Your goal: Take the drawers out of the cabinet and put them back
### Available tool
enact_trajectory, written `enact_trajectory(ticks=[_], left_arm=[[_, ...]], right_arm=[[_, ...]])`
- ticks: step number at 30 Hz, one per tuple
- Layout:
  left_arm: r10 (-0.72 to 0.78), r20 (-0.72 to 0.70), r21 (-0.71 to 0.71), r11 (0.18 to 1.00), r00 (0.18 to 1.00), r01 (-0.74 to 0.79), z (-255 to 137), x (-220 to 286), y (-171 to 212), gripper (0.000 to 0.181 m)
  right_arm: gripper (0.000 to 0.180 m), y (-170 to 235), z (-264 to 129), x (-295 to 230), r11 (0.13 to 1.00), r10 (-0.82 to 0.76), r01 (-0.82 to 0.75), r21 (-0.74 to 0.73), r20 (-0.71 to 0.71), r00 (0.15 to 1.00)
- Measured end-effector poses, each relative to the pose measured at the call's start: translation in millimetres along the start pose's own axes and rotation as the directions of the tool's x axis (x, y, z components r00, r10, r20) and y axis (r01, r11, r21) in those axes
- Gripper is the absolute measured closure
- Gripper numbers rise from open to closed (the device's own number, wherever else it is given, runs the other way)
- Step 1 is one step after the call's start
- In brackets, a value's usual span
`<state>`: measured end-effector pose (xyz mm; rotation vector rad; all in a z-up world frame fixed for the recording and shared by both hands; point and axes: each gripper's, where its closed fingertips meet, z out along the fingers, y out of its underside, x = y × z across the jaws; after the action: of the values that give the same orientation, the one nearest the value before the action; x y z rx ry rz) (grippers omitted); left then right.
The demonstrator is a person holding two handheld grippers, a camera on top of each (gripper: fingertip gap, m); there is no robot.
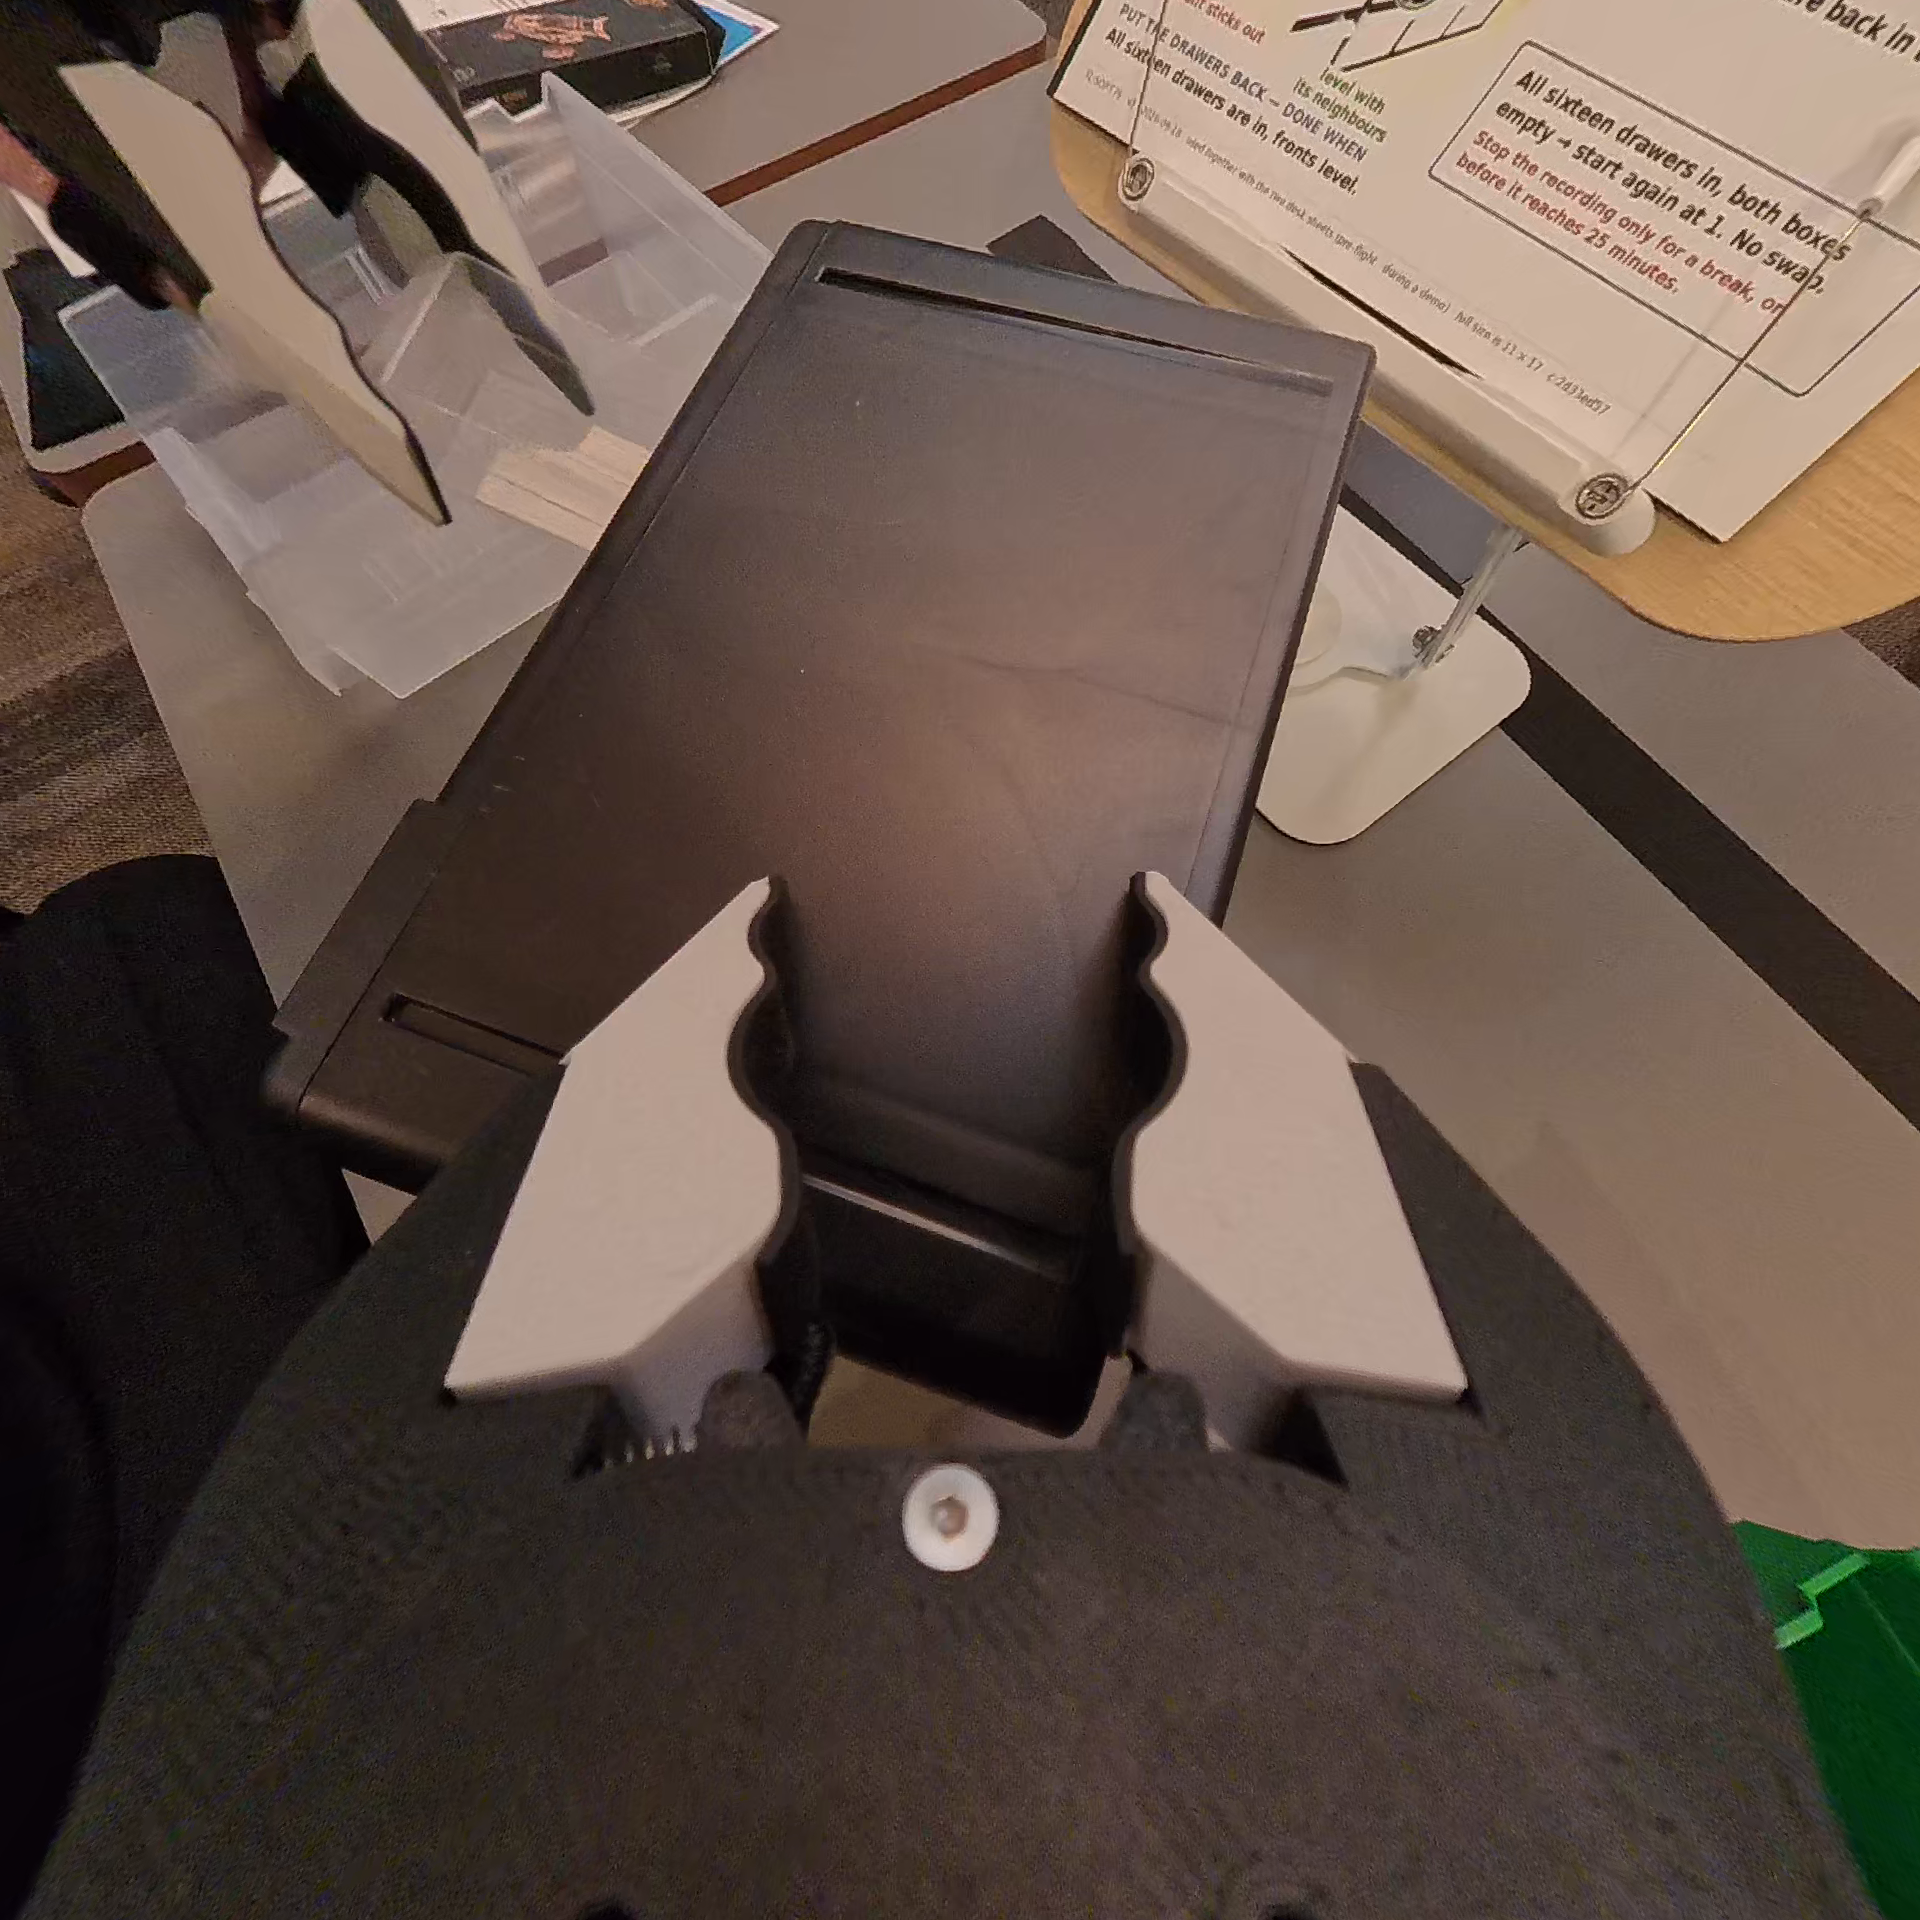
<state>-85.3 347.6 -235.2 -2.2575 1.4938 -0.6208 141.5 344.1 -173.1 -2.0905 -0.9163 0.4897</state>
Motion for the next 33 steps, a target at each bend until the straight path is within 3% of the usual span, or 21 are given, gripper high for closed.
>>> enact_trajectory(ticks=[8,13,15,21,26,29,33], left_arm=[[0.033,-0.047,0.117,0.993,0.998,-0.028,8.9,-12.8,-5.9,0.113],[0.044,-0.029,0.215,0.976,0.999,-0.037,22.4,-15.1,1.3,0.113],[0.065,0.026,0.182,0.981,0.998,-0.068,38.6,-19.5,4.8,0.113],[0.069,0.107,0.201,0.976,0.992,-0.089,57.2,-34.6,-30.4,0.115],[0.072,0.179,0.183,0.978,0.981,-0.105,65.0,-54.8,-49.7,0.079],[0.088,0.123,0.22,0.969,0.989,-0.114,55.3,-50.7,-45.9,0.075],[0.069,0.126,0.257,0.961,0.99,-0.099,35.4,-63.2,-32.5,0.086]], right_arm=[[0.116,0.0,-0.1,0.5,1.0,0.005,-0.005,0.006,0.001,1.0],[0.116,0.1,0.0,0.3,1.0,0.004,-0.004,0.005,0.0,1.0],[0.116,0.1,0.1,0.3,1.0,0.002,-0.002,0.002,-0.001,1.0],[0.116,0.3,0.3,0.1,1.0,0.003,-0.003,-0.001,-0.003,1.0],[0.117,0.3,0.3,0.1,1.0,0.006,-0.006,0.0,-0.003,1.0],[0.116,0.5,0.4,0.1,1.0,0.002,-0.002,-0.003,-0.004,1.0],[0.116,0.4,0.4,0.0,1.0,-0.002,0.002,-0.004,-0.003,1.0]])
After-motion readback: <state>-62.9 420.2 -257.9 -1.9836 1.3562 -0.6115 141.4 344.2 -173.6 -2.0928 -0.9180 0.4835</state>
